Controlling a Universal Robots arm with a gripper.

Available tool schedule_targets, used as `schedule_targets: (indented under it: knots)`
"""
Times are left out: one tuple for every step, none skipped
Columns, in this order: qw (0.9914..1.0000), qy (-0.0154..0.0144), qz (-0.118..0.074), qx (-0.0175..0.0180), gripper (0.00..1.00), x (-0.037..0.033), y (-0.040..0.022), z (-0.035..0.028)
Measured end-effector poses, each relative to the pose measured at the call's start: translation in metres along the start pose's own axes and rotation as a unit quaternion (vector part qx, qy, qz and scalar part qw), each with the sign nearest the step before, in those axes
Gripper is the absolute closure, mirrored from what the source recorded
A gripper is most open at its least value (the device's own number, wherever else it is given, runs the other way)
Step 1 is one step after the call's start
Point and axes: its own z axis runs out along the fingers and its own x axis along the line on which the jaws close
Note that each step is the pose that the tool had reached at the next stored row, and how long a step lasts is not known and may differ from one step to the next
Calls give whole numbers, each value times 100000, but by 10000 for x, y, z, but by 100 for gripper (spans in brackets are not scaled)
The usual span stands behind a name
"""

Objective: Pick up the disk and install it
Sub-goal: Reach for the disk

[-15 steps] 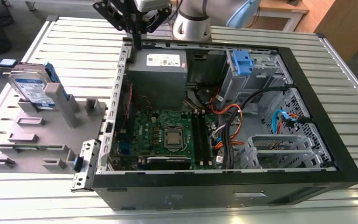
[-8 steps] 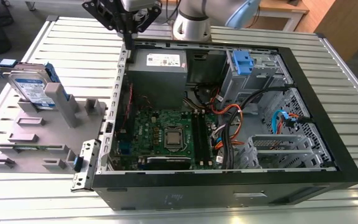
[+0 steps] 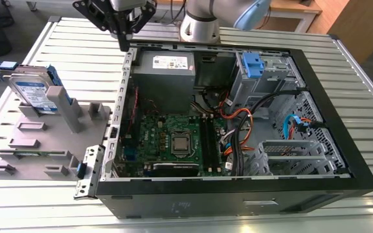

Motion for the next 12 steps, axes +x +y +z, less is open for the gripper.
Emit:
schedule_targets:
  knots:
    - [100000, -4, -2, 1, 89, 20, -2, -1]
    - [100000, -12, -1, -1, 89, 41, -3, -1]
    - [100000, -18, -5, -2, 89, 63, -5, -2]
    - [100000, -24, -6, -3, 89, 83, -7, -2]
    - [100000, -30, -6, -5, 89, 104, -8, -2]
    - [100000, -36, -1, -5, 89, 125, -9, -3]
    - [100000, -41, 0, -4, 89, 146, -11, -4]
    - [100000, -44, 0, -3, 89, 167, -13, -5]
    - [100000, -51, -1, -6, 89, 189, -14, -5]
    - [100000, -53, -1, -4, 89, 210, -16, -6]
    - [100000, -59, -4, -4, 89, 230, -17, -7]
    - [100000, -62, -4, -2, 89, 250, -19, -7]
